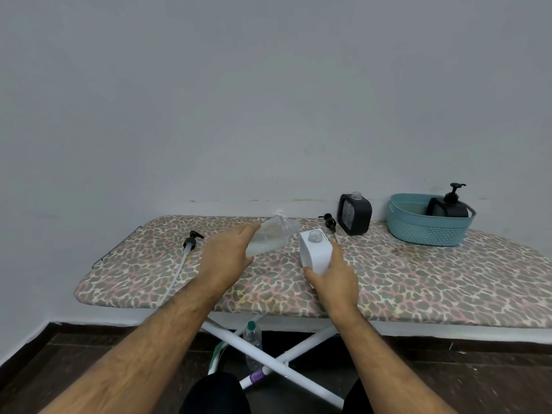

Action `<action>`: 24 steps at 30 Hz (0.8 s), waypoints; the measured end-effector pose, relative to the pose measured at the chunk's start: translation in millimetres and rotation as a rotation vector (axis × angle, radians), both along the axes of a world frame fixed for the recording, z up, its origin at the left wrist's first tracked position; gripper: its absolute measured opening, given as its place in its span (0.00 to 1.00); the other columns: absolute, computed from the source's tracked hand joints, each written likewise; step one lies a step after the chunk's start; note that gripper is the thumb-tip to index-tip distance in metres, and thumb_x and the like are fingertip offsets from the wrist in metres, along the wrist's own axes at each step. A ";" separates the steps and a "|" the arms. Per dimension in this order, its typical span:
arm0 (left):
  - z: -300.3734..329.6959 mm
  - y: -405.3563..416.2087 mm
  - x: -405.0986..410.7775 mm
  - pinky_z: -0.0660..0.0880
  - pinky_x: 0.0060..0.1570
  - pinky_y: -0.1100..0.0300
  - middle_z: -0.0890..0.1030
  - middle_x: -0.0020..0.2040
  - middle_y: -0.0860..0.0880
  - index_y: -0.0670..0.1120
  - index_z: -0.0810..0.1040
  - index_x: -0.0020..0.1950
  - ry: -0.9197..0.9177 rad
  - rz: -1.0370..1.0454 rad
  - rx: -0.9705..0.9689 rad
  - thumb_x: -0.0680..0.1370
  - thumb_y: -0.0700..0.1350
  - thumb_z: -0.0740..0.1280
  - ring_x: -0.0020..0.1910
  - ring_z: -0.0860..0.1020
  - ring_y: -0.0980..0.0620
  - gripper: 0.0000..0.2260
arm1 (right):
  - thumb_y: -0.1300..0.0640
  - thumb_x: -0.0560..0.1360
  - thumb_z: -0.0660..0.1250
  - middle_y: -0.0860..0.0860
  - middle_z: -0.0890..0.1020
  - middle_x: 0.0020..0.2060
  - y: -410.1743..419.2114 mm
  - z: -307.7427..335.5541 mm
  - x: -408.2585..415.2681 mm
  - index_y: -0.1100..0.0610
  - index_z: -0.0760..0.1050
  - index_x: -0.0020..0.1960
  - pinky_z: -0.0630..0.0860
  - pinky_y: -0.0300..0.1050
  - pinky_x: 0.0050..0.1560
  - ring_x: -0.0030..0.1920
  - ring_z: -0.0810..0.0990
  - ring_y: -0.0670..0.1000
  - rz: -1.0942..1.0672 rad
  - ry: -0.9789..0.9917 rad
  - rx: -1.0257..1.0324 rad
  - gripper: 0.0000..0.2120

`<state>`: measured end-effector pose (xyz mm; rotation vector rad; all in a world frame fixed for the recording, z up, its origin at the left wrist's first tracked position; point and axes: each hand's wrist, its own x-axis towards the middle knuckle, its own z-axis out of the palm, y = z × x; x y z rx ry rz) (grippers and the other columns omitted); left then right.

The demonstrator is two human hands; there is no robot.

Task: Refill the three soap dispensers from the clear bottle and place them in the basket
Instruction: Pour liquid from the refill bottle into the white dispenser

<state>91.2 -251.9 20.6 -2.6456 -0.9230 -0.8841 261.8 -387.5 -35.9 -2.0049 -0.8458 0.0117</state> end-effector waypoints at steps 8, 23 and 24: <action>3.1 -3.2 8.6 0.79 0.45 0.53 0.83 0.57 0.50 0.50 0.76 0.67 0.061 -0.001 0.026 0.63 0.44 0.82 0.50 0.82 0.46 0.34 | 0.48 0.71 0.75 0.52 0.83 0.55 0.6 -2.5 2.4 0.48 0.63 0.74 0.72 0.41 0.45 0.52 0.82 0.54 -0.014 0.003 -0.006 0.36; 14.5 -11.8 18.1 0.79 0.45 0.53 0.83 0.59 0.49 0.50 0.76 0.67 0.136 0.001 0.053 0.63 0.45 0.82 0.51 0.82 0.46 0.34 | 0.46 0.70 0.75 0.51 0.83 0.55 2.3 -6.0 4.9 0.48 0.62 0.75 0.78 0.46 0.49 0.52 0.82 0.54 -0.019 -0.016 -0.010 0.37; 15.2 -12.2 18.4 0.79 0.46 0.52 0.83 0.59 0.49 0.50 0.76 0.67 0.137 0.002 0.054 0.63 0.45 0.82 0.51 0.82 0.46 0.34 | 0.46 0.70 0.75 0.51 0.83 0.55 2.0 -6.2 5.2 0.48 0.62 0.74 0.78 0.46 0.49 0.53 0.82 0.54 -0.018 -0.016 -0.013 0.37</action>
